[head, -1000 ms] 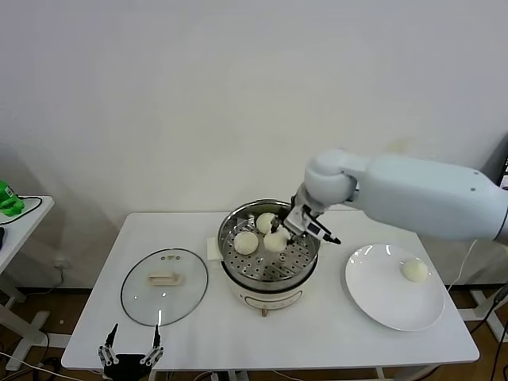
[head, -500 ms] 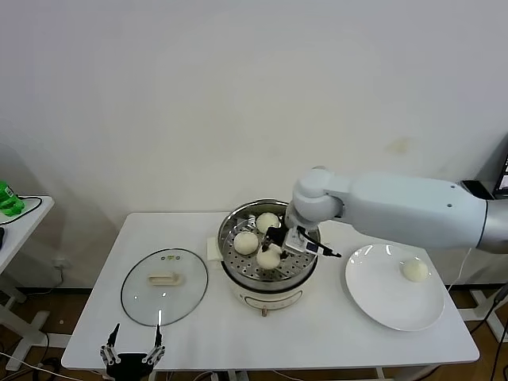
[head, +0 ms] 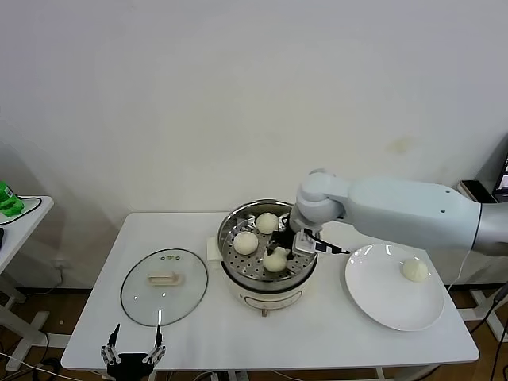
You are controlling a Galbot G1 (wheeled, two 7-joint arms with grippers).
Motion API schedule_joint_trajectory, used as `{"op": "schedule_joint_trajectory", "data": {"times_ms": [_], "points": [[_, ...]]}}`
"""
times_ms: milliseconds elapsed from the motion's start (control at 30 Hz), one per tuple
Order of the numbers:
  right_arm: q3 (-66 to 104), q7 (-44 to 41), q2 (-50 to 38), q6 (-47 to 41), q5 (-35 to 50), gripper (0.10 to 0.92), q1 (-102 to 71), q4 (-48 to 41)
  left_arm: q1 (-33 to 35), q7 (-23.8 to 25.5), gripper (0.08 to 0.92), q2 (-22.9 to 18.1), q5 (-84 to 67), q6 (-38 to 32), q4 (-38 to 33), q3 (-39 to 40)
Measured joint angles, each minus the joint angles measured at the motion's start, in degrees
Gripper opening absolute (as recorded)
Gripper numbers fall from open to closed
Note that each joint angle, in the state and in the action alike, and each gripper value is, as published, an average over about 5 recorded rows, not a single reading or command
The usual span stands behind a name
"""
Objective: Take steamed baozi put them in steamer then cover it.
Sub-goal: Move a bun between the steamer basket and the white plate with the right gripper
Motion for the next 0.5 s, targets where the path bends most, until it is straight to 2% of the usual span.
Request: {"op": "schedule_joint_trajectory", "data": {"times_ms": [233,500], "points": [[0.0,0.33,0.12,1.23,-0.77,0.533,-0.3,-0.33,0.0,-0.04,0.823,-0.02,-0.02,0.0,-0.03,0.0],[0.33,0.97,-0.29,2.21,-1.29,0.742,-0.34,-0.63,-0.03,-0.11,0.823,-0.08,-0.02,0.0,-0.07,0.12]]}}
